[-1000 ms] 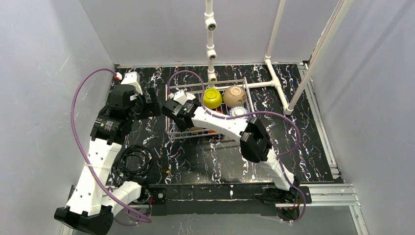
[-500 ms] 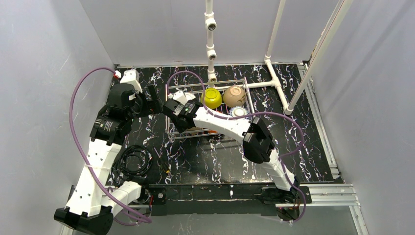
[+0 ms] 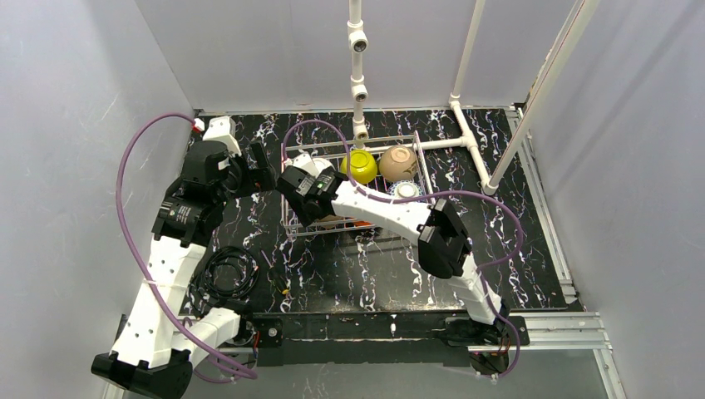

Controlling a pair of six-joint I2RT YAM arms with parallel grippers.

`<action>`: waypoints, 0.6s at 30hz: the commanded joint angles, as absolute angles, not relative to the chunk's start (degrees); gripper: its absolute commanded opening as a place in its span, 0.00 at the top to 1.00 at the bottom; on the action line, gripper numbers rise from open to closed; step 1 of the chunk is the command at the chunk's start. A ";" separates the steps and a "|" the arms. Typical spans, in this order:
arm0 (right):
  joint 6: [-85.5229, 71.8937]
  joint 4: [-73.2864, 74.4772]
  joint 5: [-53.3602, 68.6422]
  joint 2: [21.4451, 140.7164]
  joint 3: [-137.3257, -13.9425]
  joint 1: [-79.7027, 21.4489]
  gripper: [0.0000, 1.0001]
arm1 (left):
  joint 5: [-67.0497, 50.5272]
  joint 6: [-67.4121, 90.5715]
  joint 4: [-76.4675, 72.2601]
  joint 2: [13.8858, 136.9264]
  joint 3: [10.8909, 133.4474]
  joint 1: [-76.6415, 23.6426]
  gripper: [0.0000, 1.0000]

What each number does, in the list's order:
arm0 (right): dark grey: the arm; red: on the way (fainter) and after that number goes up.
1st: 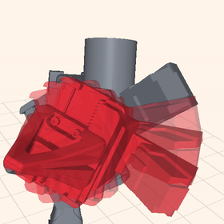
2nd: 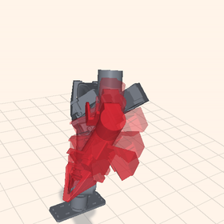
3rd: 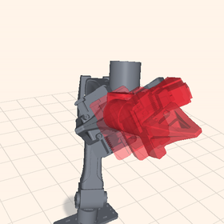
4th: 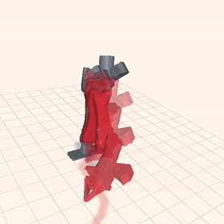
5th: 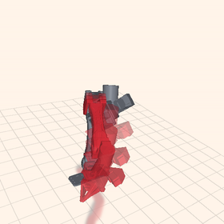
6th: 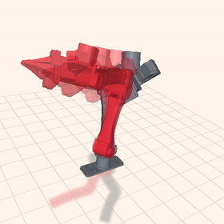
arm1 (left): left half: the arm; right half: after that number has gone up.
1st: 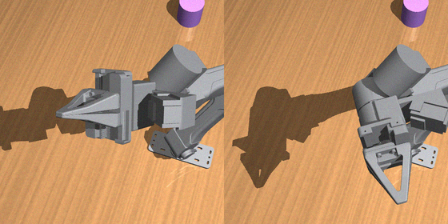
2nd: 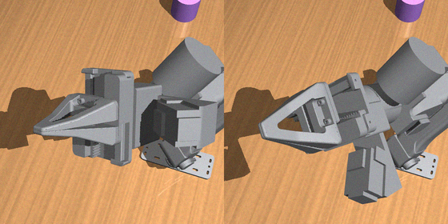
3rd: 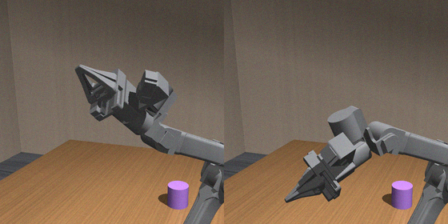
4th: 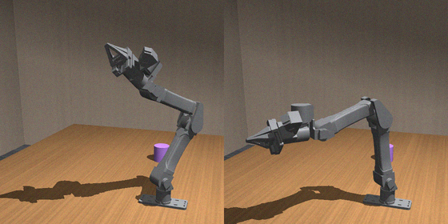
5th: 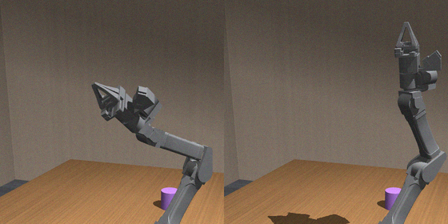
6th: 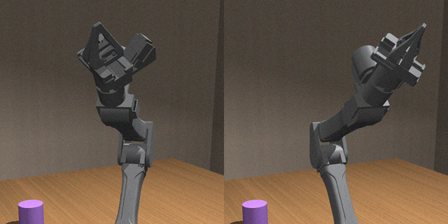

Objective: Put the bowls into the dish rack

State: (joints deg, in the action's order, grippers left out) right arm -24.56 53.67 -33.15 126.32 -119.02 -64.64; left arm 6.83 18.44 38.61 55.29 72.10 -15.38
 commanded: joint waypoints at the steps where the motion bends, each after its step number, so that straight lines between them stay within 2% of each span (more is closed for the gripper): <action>1: -23.56 44.94 -30.95 119.89 -117.99 -66.89 0.01 | 4.70 17.85 40.78 55.54 72.39 -16.24 0.04; 18: -19.33 39.42 -31.12 117.14 -112.19 -68.82 0.01 | 13.28 19.25 40.64 51.84 72.77 -16.26 0.04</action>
